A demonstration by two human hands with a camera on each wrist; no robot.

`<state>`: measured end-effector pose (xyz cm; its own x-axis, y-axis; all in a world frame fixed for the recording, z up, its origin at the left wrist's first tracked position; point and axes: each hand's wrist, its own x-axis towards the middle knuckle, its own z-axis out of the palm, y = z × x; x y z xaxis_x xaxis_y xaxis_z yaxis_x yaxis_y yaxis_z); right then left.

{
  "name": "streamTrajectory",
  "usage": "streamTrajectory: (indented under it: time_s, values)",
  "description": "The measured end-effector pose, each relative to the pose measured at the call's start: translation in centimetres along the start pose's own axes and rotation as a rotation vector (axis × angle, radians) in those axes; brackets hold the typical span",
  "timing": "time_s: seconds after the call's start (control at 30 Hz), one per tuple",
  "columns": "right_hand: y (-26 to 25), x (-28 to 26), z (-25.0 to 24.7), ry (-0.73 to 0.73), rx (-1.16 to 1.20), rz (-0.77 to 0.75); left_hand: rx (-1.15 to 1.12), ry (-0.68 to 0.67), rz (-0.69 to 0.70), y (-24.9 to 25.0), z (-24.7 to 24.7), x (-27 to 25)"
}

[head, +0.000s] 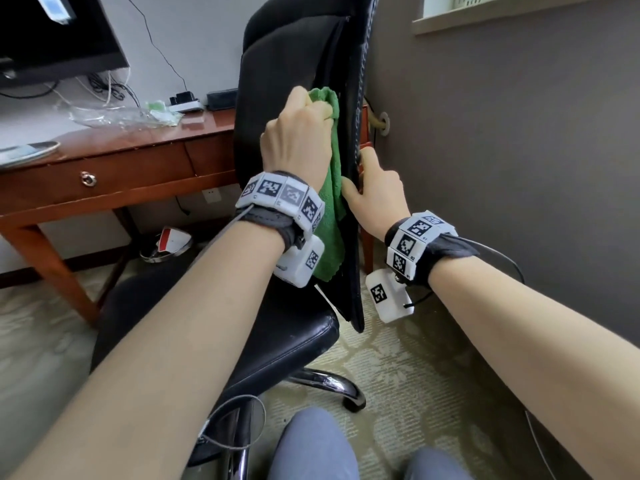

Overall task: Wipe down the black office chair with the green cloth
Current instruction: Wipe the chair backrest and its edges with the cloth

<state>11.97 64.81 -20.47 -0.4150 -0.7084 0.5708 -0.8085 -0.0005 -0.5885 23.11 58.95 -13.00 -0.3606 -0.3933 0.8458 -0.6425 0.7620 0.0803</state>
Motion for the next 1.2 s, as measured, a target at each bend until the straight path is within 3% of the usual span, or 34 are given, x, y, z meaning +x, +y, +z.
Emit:
streamTrajectory:
  time_s: [0.23,0.53,0.63,0.8,0.9,1.03,1.2]
  values:
    - [-0.2,-0.6,-0.2,0.002,0.023,-0.016,-0.084,0.03,-0.088,-0.9,0.9,-5.1]
    - [-0.5,-0.9,-0.4,0.02,-0.001,-0.052,-0.089,0.13,-0.109,-0.4,-0.2,-2.4]
    - [-0.4,-1.0,-0.4,0.019,0.004,-0.062,-0.089,0.208,-0.051,0.6,-0.3,-0.7]
    - [-0.3,-1.1,-0.5,0.016,-0.006,-0.061,0.123,0.206,0.032,0.9,0.7,0.9]
    - [-0.2,-1.2,-0.4,0.029,-0.015,-0.076,0.251,0.225,0.208,-0.2,0.7,0.5]
    - [-0.3,-1.1,-0.4,0.032,-0.014,-0.068,0.451,0.125,0.47,-2.0,0.0,-0.4]
    - [-0.4,-0.6,-0.4,0.026,-0.019,-0.066,0.509,0.087,0.563,-3.1,-0.2,-0.7]
